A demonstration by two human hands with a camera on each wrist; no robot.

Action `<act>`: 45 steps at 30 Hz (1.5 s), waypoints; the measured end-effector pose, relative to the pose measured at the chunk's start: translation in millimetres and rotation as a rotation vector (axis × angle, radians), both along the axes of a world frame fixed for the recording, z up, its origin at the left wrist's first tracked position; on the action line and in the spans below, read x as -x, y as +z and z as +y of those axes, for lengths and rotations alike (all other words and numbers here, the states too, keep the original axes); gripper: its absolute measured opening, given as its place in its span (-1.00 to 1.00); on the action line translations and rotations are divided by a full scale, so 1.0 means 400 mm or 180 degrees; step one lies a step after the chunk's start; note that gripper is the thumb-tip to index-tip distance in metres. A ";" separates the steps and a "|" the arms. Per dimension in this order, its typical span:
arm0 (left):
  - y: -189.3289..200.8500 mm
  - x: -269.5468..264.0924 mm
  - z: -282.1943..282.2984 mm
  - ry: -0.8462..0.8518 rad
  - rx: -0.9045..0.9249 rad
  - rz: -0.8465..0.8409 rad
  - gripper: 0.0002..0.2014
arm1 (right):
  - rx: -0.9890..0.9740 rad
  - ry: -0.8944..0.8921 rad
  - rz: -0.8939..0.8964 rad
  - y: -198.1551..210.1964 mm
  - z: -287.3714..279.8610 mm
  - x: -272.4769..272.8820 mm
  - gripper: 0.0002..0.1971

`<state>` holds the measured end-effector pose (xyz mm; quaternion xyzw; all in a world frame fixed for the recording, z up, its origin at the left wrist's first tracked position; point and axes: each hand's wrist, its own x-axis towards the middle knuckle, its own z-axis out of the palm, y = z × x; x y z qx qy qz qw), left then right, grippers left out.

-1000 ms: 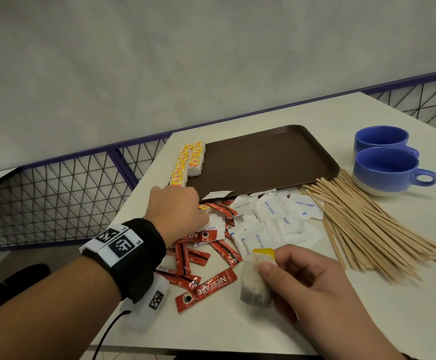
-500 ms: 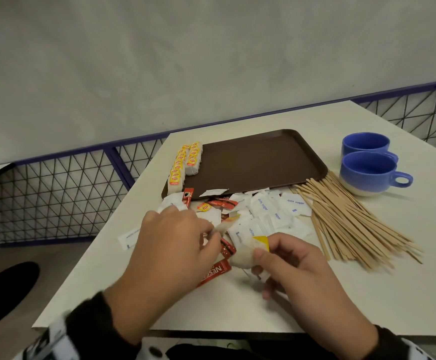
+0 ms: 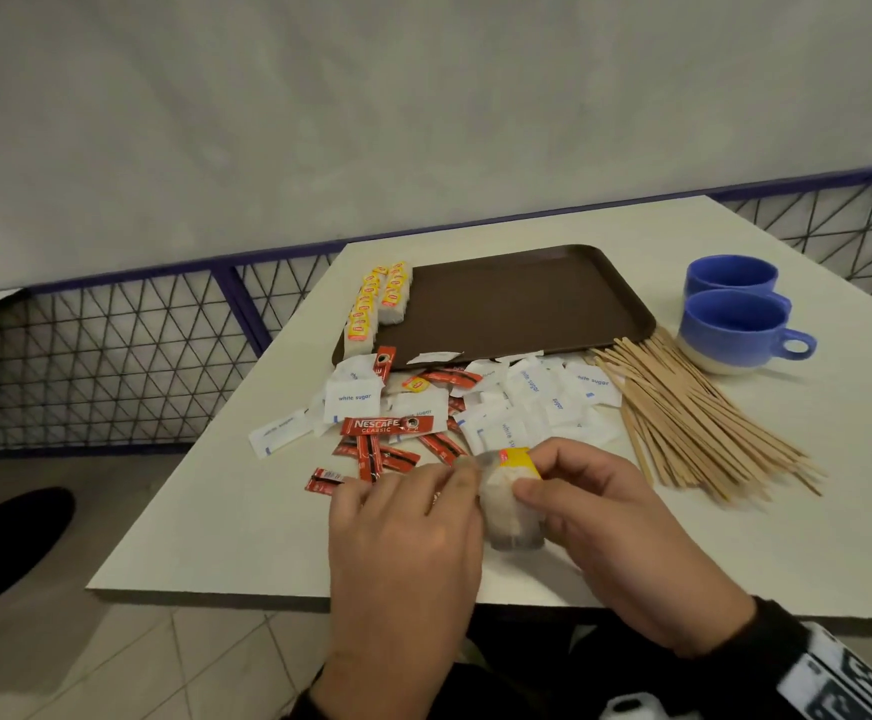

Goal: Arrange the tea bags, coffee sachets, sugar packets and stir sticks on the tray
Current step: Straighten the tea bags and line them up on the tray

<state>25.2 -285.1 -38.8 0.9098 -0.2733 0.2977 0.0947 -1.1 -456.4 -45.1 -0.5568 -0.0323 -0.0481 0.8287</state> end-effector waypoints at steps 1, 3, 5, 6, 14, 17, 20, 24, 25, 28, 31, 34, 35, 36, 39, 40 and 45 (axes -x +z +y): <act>-0.005 0.001 0.002 0.0004 0.0112 0.0031 -0.74 | 0.0035 -0.0070 0.0018 -0.001 0.001 0.001 -0.85; -0.009 0.000 0.008 0.0022 0.0354 0.0139 -0.75 | 0.0151 -0.0171 0.0057 -0.002 0.002 0.002 -0.86; -0.017 -0.003 0.013 -0.0054 0.0475 0.0187 -0.77 | 0.0286 -0.0229 0.0053 -0.006 0.001 0.002 -0.89; -0.023 -0.004 0.014 -0.0159 0.0502 0.0218 -0.77 | 0.0353 -0.0261 0.0043 -0.007 0.001 0.002 -0.90; -0.007 -0.001 0.024 -0.1223 0.2259 0.2127 -0.59 | 0.0582 -0.0232 0.0009 -0.008 0.003 0.006 -0.92; -0.003 -0.013 0.009 -0.1309 0.2570 0.2645 -0.67 | 0.0586 -0.0190 -0.0041 -0.010 0.002 0.009 -0.91; -0.010 -0.031 0.011 -0.1308 0.2920 0.2771 -0.69 | 0.0645 -0.0304 -0.0135 -0.015 0.003 0.008 -0.91; -0.010 -0.046 0.023 -0.1324 0.3433 0.2912 -0.77 | 0.0677 -0.0377 -0.0243 -0.018 0.004 0.008 -0.89; -0.009 -0.047 0.024 -0.1279 0.3535 0.2926 -0.77 | 0.0702 -0.0419 -0.0241 -0.019 0.002 0.009 -0.87; -0.010 -0.049 0.015 -0.1254 0.3768 0.2914 -0.75 | 0.0727 -0.0426 -0.0226 -0.020 0.000 0.008 -0.90; -0.019 -0.052 0.008 -0.1257 0.3828 0.2650 -0.82 | 0.0762 -0.0433 -0.0234 -0.017 0.005 0.009 -0.89; -0.027 -0.047 0.006 -0.1189 0.3698 0.2344 -0.87 | 0.0893 -0.0854 -0.0219 -0.013 0.011 0.009 -0.90; -0.030 -0.042 0.004 -0.1157 0.3624 0.2254 -0.87 | 0.0911 -0.1050 -0.0191 -0.015 0.011 0.006 -0.89; -0.034 -0.039 0.001 -0.1125 0.3547 0.2144 -0.86 | 0.0910 -0.1225 -0.0150 -0.020 0.011 0.002 -0.86; -0.048 -0.035 -0.007 -0.1155 0.3042 0.1648 -0.85 | 0.1031 -0.1450 -0.0176 -0.032 0.016 -0.006 -0.80; -0.050 -0.033 -0.010 -0.1227 0.2846 0.1526 -0.86 | 0.1170 -0.1430 -0.0248 -0.034 0.020 -0.005 -0.80; -0.052 -0.032 -0.013 -0.1479 0.2785 0.1595 -0.84 | 0.1511 -0.1006 -0.0497 -0.030 0.041 0.011 -0.83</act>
